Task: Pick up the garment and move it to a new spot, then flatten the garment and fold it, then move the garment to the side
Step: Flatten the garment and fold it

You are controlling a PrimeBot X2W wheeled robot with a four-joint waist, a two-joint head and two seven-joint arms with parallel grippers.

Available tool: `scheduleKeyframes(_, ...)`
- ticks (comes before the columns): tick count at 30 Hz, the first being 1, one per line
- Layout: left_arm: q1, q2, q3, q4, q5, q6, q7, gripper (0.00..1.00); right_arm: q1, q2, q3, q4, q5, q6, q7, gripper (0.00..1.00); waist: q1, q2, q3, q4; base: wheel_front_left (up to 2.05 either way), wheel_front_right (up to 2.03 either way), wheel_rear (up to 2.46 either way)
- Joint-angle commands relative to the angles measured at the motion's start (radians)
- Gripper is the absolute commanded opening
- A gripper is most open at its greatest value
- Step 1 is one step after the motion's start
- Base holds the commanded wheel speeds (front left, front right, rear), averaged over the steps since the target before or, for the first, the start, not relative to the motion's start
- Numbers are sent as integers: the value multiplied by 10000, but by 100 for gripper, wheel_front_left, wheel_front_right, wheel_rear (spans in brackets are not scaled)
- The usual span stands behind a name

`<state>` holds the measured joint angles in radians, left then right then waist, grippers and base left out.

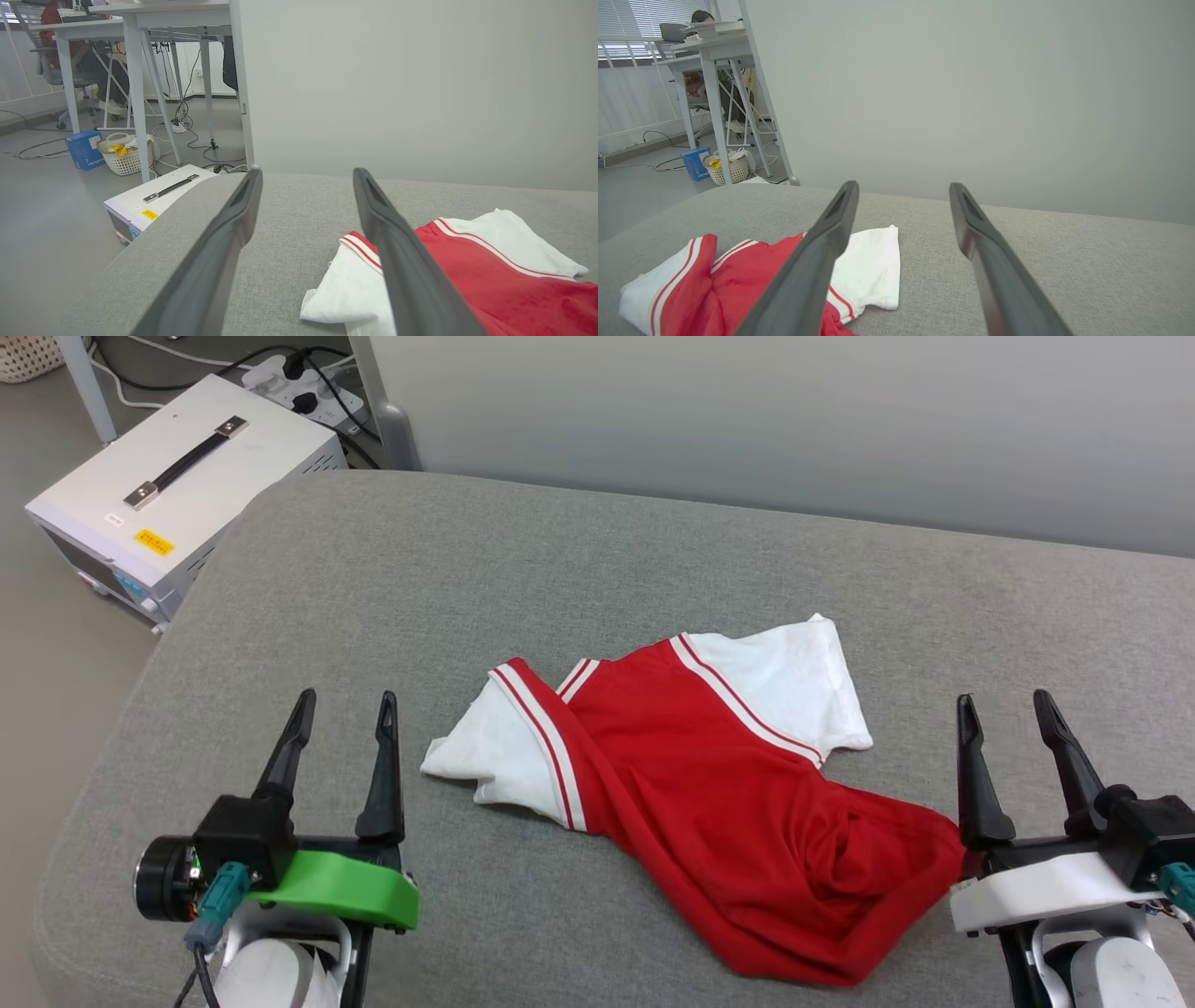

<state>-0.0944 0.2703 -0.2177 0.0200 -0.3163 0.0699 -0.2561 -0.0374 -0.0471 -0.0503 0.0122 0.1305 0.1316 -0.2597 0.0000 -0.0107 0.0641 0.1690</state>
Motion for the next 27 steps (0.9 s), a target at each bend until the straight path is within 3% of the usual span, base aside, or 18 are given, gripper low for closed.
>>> scheduleKeyframes(1, 149, -244, 164, -93, 211, -181, -55, 100, 54, -31, -11, -58, -142, -9, -21, 100, 0, 107, 130, 100, 0, 0, 0)
scheduleKeyframes(5, 137, -743, 482, -152, 644, -670, -55, 100, -246, -74, 212, 336, -553, -9, -7, 100, 0, 107, 389, 311, 0, 0, 0)
scheduleKeyframes(8, -11, -1044, 663, -138, 886, -1013, -56, 100, -815, -524, 614, 820, -678, -9, 803, 100, 0, 107, 646, 541, 0, 0, 0)
scheduleKeyframes(12, -162, -1385, 844, -62, 1194, -1360, -56, 100, -1909, -1462, 1424, 1166, -298, -9, 2930, 100, 0, 107, 982, 906, 0, 0, 0)
scheduleKeyframes(17, -242, -1706, 1032, 26, 1408, -1629, -56, 100, -3313, -2279, 1857, 1589, 736, -9, 6480, 100, 0, 107, 1403, 1391, 0, 0, 0)
scheduleKeyframes(23, -428, -1981, 1082, 20, 1495, -1822, -56, 100, -4505, -2342, 1218, 2124, 1190, -9, 9862, 100, 0, 107, 1897, 1962, 0, 0, 0)
scheduleKeyframes(27, -599, -2096, 1006, 20, 1487, -1894, -56, 100, -4888, -2334, 789, 2466, 627, -9, 11014, 100, 0, 107, 2199, 2308, 0, 0, 0)
